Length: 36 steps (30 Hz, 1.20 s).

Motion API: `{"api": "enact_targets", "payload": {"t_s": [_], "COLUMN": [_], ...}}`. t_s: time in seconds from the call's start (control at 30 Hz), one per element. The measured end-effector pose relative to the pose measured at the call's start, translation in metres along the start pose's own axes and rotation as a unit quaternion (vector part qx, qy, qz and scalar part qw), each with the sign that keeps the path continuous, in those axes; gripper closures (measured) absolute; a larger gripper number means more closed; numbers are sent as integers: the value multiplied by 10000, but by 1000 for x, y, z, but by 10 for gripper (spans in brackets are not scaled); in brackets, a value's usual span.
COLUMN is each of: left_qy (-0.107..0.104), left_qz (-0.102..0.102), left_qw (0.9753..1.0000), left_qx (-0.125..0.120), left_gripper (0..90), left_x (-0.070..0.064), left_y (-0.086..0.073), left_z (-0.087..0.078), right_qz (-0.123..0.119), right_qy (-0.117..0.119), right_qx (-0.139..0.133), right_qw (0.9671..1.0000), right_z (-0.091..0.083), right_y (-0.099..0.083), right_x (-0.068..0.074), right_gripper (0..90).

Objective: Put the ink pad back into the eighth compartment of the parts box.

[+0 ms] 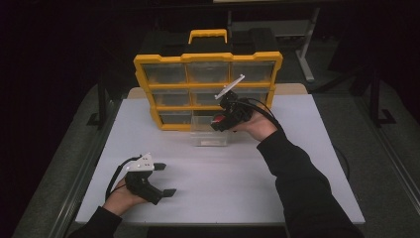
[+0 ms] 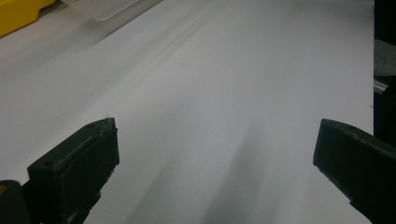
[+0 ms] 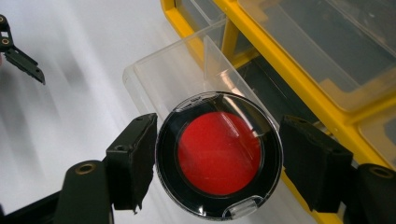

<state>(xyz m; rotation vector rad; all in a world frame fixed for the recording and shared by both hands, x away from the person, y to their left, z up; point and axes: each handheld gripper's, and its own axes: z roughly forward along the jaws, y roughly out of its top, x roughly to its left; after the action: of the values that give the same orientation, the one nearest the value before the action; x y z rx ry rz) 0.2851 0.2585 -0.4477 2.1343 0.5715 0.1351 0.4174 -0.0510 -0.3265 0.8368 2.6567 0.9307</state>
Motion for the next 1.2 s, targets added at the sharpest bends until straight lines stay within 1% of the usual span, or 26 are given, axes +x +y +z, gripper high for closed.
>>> {"api": "enact_targets", "payload": {"t_s": [0.27,0.6,0.7,0.87,1.0,1.13,1.17,1.2], "left_qy": [-10,-11,-13,-20,-25,-37,-41,-46], "left_qz": [-5,-2,-4,-5,-3,-4,-4,-8], "left_qw": [10000,10000,10000,10000,10000,10000,10000,10000], "left_qx": [-10,-21,-25,-8,-8,2,2,1], "left_gripper": [0,0,0,0,0,0,0,0], "left_x": [0,0,-1,-1,-1,-1,-1,-1], "left_y": [0,0,0,0,0,0,0,0], "left_z": [0,0,0,0,0,1,1,1], "right_qz": [-2,42,63,58,87,93,97,109], "right_qy": [12,-23,-26,-2,27,30,26,71], "right_qx": [7,-5,0,37,92,90,80,77], "right_qw": [10000,10000,10000,10000,9999,9999,9999,9999], "right_z": [11,20,22,31,37,41,42,43], "right_y": [8,17,17,18,18,18,18,18], "right_x": [2,1,2,1,1,1,1,1], "right_gripper": [286,285,285,285,285,283,281,259]}}
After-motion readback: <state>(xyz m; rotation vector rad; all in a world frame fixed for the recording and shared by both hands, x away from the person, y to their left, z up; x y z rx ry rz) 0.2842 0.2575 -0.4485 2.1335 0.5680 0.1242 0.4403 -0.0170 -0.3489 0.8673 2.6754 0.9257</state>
